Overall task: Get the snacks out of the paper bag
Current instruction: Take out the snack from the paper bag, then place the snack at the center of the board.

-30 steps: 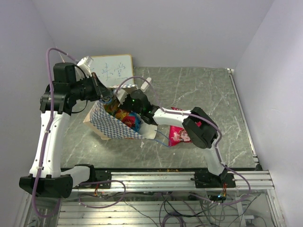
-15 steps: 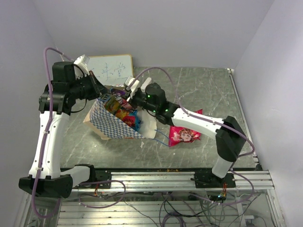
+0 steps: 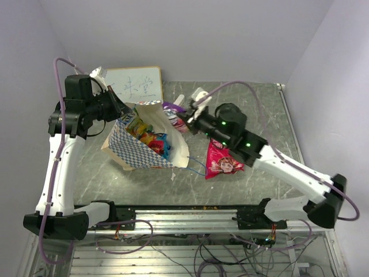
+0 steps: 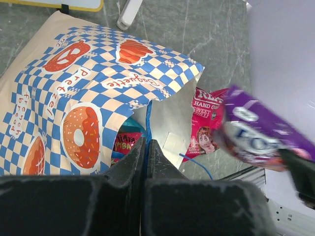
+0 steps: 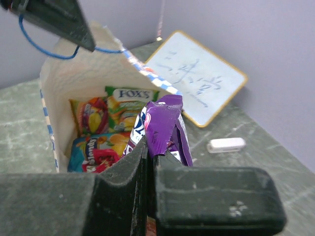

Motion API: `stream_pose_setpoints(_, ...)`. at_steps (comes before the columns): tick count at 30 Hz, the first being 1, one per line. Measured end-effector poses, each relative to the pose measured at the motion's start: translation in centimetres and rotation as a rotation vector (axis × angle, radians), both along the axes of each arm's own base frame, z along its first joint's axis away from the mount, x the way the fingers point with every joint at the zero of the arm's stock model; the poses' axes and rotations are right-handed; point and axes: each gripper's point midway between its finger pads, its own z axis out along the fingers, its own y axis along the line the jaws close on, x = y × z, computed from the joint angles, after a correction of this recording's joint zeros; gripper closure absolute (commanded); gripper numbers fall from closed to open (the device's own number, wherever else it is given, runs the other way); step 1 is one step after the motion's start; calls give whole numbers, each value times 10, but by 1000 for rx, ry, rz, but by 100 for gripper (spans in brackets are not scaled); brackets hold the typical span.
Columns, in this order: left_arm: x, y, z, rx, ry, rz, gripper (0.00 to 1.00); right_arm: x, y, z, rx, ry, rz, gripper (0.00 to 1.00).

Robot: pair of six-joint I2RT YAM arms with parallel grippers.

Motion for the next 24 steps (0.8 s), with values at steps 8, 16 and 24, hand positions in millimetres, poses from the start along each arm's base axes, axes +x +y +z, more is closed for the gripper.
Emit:
stream_pose_setpoints(8,2,3,-1,7,2,23,93,8,-94,39,79,-12,-334,100)
stream_pose_setpoints(16,2,4,-1,7,3,29,93,44,-189,-74,8,324,-670,100)
stream_pose_setpoints(24,2,4,-1,3,6,32,93,34,-206,-145,212,740,-687,100)
